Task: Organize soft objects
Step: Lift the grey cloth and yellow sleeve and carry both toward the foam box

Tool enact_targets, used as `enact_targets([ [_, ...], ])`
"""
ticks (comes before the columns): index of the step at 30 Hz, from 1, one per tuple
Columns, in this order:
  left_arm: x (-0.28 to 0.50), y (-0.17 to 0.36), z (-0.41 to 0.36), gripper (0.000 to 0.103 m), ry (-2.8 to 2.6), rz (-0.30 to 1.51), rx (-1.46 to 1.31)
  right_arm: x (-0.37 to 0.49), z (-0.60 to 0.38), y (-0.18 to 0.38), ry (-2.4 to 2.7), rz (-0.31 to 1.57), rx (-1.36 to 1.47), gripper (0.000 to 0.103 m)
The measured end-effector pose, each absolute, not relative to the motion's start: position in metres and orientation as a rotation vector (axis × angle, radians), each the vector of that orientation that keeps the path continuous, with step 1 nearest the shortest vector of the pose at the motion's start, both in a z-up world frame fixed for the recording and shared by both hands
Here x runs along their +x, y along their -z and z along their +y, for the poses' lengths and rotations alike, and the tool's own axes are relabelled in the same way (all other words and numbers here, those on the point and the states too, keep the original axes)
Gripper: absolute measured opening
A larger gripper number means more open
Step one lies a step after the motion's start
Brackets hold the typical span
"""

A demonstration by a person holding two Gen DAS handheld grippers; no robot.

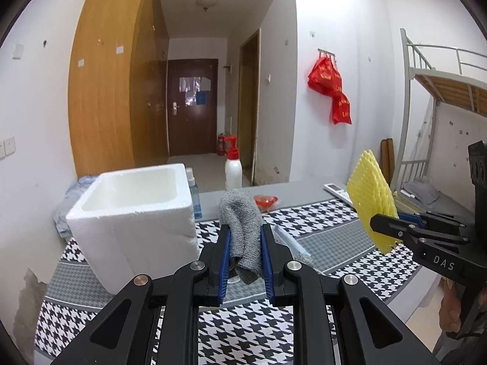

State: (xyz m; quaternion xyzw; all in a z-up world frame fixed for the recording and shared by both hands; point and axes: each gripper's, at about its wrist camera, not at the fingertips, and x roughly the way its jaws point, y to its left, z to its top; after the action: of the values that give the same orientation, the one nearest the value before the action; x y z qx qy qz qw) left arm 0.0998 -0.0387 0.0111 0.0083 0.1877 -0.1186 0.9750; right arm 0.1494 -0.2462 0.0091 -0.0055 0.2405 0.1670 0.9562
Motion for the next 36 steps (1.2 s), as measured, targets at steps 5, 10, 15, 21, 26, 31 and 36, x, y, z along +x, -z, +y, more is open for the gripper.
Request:
enact_targets([
  [5,0.096,-0.019,-0.037,0.02,0.226,0.357,0.024,0.149,-0.244,-0.012,-0.35,0.474,-0.014,0.023],
  [10,0.094,-0.02,-0.033,0.02,0.206,0.352,0.027,0.147,-0.241,-0.015,-0.364,0.457,-0.021,0.023],
  [15,0.091,-0.024,-0.028,0.02,0.177,0.342,0.027,0.147,-0.232,-0.017,-0.388,0.448,-0.027,0.023],
  [21,0.086,-0.028,-0.017,0.02,0.133,0.326,0.025,0.148,-0.219,-0.019,-0.43,0.439,-0.037,0.023],
  [26,0.08,-0.031,-0.01,0.02,0.104,0.315,0.023,0.15,-0.209,-0.021,-0.464,0.43,-0.043,0.023],
  [31,0.076,-0.034,0.0,0.02,0.073,0.308,0.014,0.15,-0.199,-0.023,-0.497,0.422,-0.052,0.023],
  [36,0.075,-0.033,0.012,0.02,0.04,0.316,-0.002,0.152,-0.187,-0.022,-0.528,0.427,-0.064,0.023],
])
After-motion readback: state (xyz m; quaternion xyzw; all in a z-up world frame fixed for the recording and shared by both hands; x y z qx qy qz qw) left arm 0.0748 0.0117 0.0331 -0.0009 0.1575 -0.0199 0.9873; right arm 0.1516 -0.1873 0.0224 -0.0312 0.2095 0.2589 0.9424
